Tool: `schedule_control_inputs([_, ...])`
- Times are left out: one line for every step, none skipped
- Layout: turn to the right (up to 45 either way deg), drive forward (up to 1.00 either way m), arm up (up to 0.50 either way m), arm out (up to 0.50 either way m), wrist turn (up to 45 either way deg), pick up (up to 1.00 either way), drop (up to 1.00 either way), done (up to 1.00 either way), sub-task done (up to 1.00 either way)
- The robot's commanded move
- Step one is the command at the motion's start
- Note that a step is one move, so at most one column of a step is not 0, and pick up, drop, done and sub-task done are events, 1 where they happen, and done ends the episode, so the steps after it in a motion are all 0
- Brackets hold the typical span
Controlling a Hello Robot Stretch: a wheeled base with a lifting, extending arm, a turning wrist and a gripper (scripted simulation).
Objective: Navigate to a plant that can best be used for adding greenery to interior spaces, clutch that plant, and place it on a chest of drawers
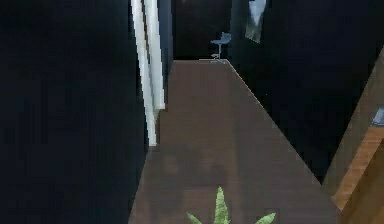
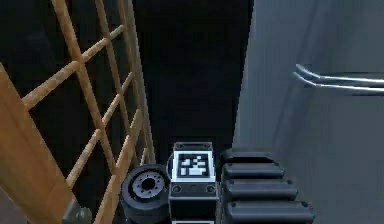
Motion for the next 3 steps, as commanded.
schedule_control_inputs([0.0, 1.0, 0.0, 0.0, 0.0, 0.0, 0.0, 0.0, 0.0])
schedule_control_inputs([0.0, 1.0, 0.0, 0.0, 0.0, 0.0, 0.0, 0.0, 0.0])
schedule_control_inputs([-9.0, 0.0, 0.0, 0.0, 0.0, 0.0, 0.0, 0.0, 0.0])
